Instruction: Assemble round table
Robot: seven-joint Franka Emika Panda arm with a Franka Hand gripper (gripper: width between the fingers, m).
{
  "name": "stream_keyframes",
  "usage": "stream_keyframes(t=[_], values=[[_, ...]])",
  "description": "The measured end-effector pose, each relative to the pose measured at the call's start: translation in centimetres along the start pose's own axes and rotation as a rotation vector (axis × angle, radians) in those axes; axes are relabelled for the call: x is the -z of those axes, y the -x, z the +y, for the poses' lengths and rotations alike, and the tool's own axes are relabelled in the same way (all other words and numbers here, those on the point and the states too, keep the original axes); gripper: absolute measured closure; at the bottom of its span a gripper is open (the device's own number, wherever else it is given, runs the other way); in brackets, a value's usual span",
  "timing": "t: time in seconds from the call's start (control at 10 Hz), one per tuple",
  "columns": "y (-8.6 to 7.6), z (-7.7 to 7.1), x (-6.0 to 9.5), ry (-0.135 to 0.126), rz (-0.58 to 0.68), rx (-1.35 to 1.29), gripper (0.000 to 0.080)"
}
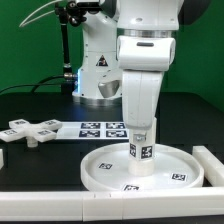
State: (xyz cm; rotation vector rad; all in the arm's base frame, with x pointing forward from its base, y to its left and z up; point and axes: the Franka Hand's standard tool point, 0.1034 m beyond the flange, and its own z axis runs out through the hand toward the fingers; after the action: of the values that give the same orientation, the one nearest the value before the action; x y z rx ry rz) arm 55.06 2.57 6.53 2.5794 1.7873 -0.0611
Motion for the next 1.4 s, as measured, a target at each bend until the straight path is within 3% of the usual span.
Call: stream_keyframes(t=[0.6,1.4], values=[[-0.11,-0.05,0.01,-0.006,0.008,-0.444,0.0392],[-0.41,-0.04,0.01,-0.044,0.058,-1.062,0.0392]])
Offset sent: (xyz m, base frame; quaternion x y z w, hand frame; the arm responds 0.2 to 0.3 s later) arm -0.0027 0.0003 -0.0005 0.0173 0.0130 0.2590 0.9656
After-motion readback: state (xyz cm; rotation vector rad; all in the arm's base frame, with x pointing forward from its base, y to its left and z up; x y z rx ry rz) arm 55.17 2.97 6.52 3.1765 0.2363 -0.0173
